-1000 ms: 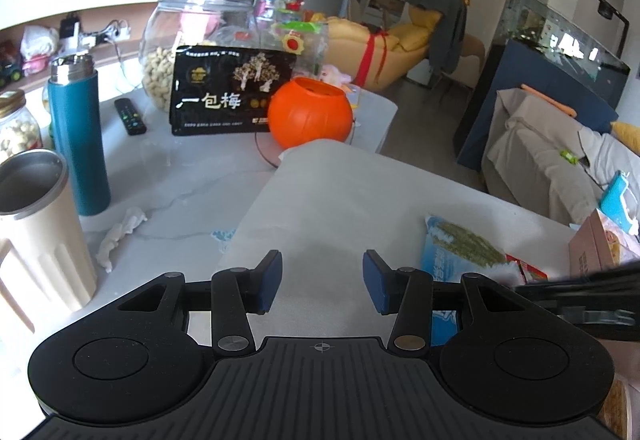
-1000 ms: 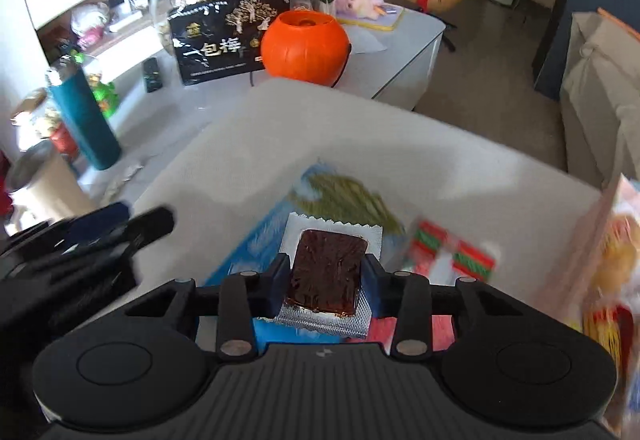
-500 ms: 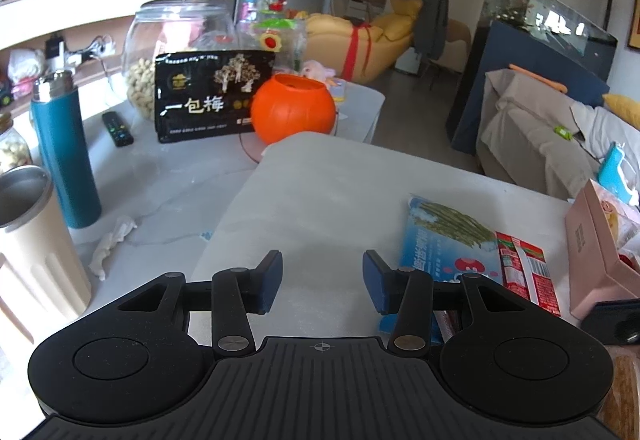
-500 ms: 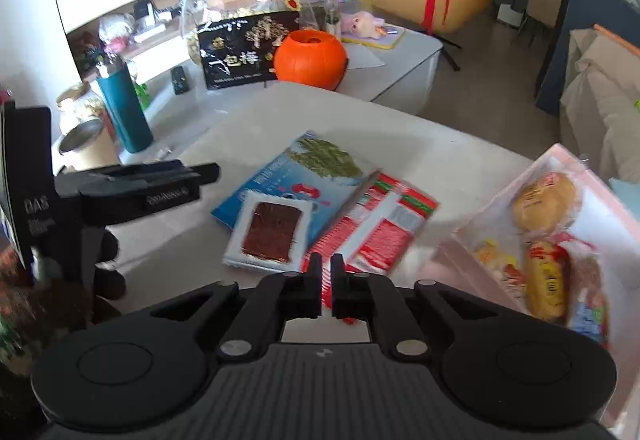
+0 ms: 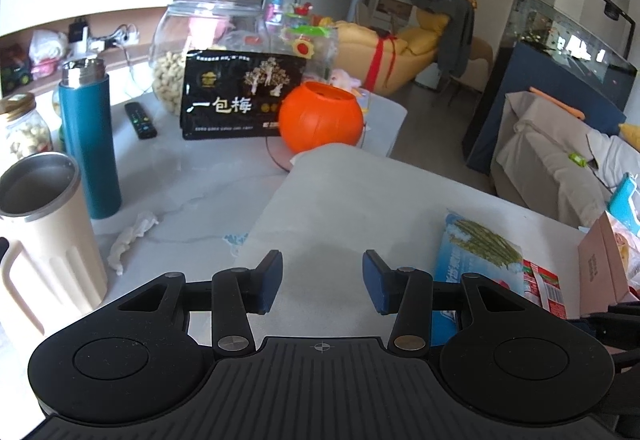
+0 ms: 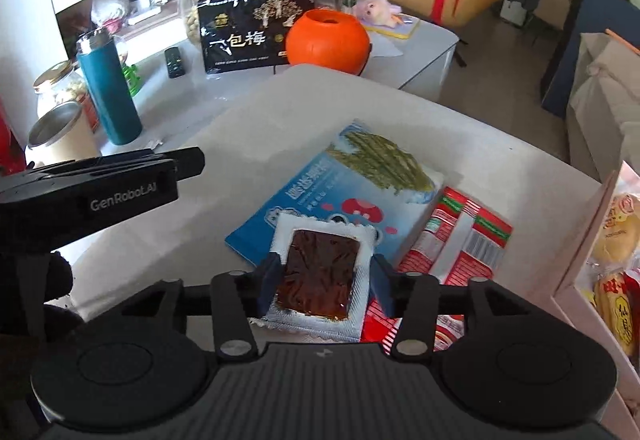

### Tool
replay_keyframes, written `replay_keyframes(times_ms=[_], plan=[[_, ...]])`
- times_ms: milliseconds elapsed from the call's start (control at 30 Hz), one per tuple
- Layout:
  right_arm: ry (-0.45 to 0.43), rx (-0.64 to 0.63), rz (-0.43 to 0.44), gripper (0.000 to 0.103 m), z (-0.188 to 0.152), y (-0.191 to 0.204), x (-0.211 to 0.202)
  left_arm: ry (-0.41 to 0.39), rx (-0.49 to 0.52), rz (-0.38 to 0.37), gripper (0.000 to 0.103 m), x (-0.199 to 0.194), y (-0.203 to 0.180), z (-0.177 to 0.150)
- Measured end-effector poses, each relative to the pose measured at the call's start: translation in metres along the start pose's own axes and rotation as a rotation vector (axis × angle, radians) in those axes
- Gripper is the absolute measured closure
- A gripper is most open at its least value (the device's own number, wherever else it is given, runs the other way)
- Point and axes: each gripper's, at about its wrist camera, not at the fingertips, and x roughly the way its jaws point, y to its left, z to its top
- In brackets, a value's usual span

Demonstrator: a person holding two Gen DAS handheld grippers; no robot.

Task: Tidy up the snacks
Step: 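Carry the brown square snack to the pink box and release it with the right tool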

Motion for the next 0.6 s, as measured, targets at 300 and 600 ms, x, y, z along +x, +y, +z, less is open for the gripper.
replay_keyframes(times_ms=[300, 600], plan=[[-0.003, 0.006, 0.047, 0.059, -0.015, -0.013, -0.022, 0.008, 0.001, -0.002, 0.054, 0.003, 0.001, -0.002], [-0.124, 0.102, 0.030, 0.059, -0.060, -0.067, -0.117, -0.020, 0.019, -0.042, 0.054, -0.006, -0.012, -0.003]])
